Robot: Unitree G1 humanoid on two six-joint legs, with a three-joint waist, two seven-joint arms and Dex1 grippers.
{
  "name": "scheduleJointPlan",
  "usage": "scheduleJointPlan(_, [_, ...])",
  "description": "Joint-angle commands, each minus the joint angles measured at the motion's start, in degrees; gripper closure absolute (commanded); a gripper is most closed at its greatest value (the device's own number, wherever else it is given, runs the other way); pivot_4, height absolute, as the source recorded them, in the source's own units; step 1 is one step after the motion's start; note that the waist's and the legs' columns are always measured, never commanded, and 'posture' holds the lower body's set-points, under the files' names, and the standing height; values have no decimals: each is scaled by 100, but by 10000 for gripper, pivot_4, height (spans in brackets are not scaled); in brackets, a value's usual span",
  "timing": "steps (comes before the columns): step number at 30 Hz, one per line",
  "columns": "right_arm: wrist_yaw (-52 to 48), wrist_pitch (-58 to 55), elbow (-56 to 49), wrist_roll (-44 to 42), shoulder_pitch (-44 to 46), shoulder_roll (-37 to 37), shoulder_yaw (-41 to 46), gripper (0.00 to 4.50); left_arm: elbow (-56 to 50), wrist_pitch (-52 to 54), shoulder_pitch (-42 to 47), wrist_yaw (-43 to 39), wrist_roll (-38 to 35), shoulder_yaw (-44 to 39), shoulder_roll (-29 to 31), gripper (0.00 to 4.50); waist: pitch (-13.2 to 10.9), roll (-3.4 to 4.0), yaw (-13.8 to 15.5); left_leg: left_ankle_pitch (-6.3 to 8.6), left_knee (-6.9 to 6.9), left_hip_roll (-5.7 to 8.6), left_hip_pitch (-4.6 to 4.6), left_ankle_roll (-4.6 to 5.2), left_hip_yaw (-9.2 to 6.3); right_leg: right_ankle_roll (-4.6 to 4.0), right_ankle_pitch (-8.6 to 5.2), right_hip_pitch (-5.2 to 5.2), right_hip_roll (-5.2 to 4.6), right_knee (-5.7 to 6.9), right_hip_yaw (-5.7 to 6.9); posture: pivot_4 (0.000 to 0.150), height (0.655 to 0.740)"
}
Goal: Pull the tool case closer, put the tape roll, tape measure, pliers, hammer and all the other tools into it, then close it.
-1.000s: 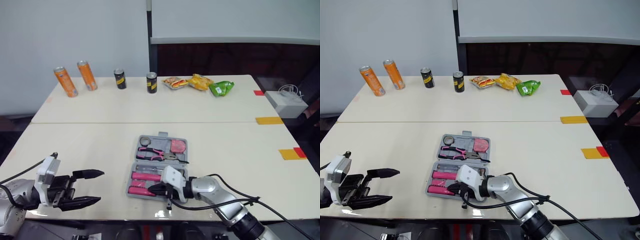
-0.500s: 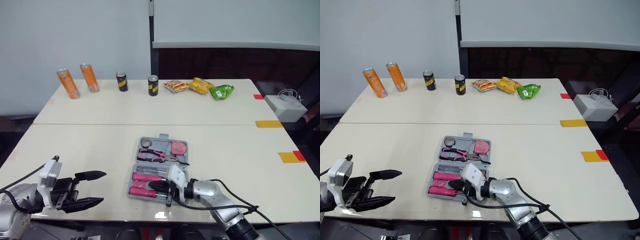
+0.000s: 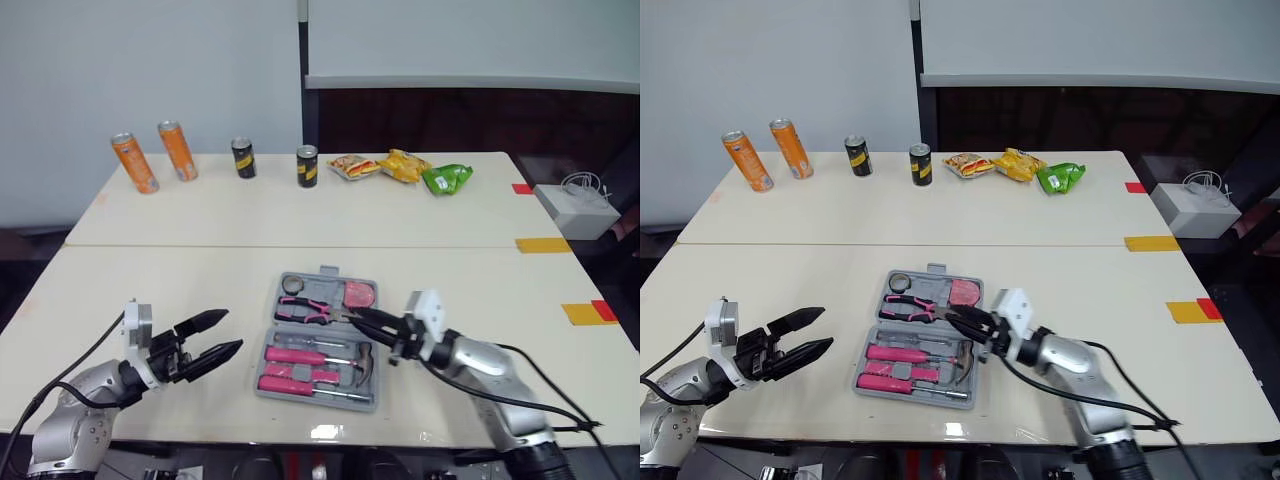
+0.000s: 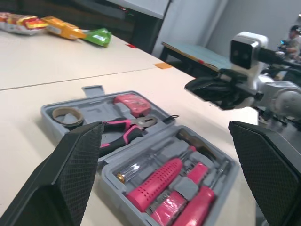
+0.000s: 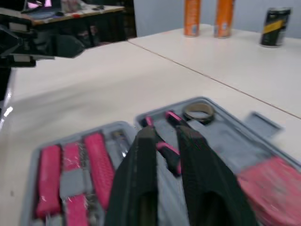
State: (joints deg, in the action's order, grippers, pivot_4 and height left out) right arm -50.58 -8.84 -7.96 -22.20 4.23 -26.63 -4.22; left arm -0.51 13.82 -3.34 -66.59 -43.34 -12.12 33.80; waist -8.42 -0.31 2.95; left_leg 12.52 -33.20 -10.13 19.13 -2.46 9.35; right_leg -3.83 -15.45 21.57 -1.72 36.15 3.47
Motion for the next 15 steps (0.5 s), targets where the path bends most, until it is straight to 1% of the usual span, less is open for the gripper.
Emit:
scheduleJointPlan(1, [-417,371,-56,-257,-439,-293,504,23313,-12,-133,-153,58,74,-319,4,0,-1,0,-6,-4,0,-1,2,10,0,1,0,1,2,-2,0,1500,7400])
scheduleJointPlan(3, [-716,637,51,-342,-936,-564,886,15928,53,-232,-402,9,144,-454,10,0,-2,2,-16,0,1,-1,2,18,-1,6,-1,1,3,-5,1,1500,7400])
scheduleJointPlan(5, [-907,795,102,-435,-1410,-754,1253,9708,122,-317,-645,-47,186,-588,42,0,-2,3,-13,9,1,-1,5,29,0,21,3,1,3,-13,1,1500,7400])
scheduleJointPlan(6, [-973,857,104,-482,-1638,-825,1427,5642,168,-361,-749,-70,206,-662,55,0,-2,2,-19,17,1,-1,8,36,2,25,1,-1,2,-23,0,1500,7400])
scheduleJointPlan(8, [-1059,941,105,-569,-2052,-945,1780,395,271,-426,-913,-110,231,-823,89,0,-4,0,-12,20,1,-1,11,40,1,22,-2,-3,2,-36,2,1500,7400])
scheduleJointPlan(12, [-1146,1044,163,-666,-2601,-1029,2318,395,466,-530,-1122,-202,319,-1035,128,0,-5,1,-6,23,0,0,4,46,4,25,3,-17,0,-63,2,1500,7400])
scheduleJointPlan(15, [-1148,1000,119,-714,-2800,-1017,2481,395,499,-581,-1193,-188,374,-1076,100,0,-5,2,1,29,0,0,-8,38,6,25,8,-30,-1,-76,1,1500,7400])
